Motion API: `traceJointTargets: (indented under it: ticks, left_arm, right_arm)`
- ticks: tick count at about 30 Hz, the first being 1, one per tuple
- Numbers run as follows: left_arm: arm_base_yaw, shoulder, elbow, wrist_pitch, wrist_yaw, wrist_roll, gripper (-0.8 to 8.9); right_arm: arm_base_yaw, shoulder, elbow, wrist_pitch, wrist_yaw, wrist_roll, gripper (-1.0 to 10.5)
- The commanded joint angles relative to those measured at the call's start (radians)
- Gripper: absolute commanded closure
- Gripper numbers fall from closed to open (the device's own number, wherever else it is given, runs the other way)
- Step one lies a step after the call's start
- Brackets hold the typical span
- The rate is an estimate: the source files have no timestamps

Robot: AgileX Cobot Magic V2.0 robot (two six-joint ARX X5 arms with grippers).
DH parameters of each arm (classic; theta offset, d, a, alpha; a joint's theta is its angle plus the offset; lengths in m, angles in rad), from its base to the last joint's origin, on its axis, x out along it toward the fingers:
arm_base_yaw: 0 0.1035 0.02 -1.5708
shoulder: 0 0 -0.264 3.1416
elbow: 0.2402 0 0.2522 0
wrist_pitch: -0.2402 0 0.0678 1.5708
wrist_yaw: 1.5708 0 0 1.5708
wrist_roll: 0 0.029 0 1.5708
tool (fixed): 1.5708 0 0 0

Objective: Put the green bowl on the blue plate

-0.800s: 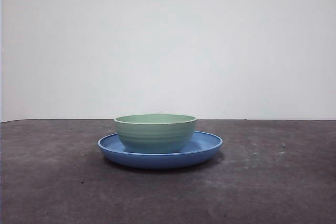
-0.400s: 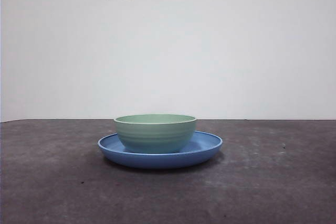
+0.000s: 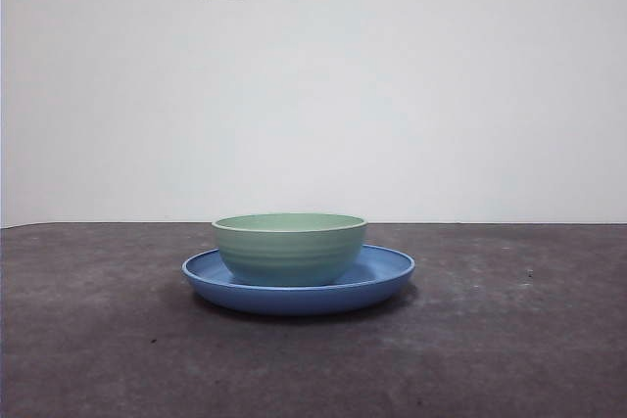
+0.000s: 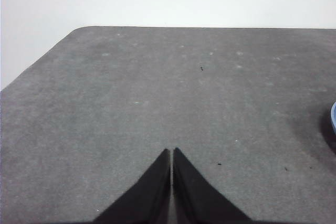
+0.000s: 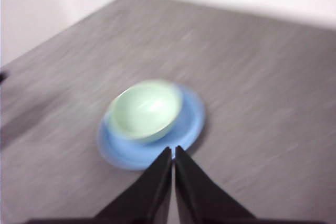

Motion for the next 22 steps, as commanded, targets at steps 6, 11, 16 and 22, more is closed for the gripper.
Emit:
traceJointTargets:
  ticks: [6,11,16,22]
  left_arm:
    - [0.002,-0.002,-0.020,-0.005,-0.003,-0.010,8.06]
    - [0.002,-0.002,-0.020,-0.005,-0.003,-0.010,8.06]
    - [0.002,-0.002,-0.020,-0.005,-0.003,-0.010,8.06]
    - [0.002,-0.002,-0.020,-0.005,-0.003,-0.010,8.06]
  right_arm:
    - [-0.085,-0.233,-0.336,0.378,0.024,-0.050,9.4]
    - [-0.084,-0.353,-0.536,0.546,0.136,-0.015,9.4]
    - [-0.084,-0.442,-0.691,0.658,0.219,0.049,9.4]
    - [-0.084,-0.502,-0.796,0.683,0.283,0.079,9.4]
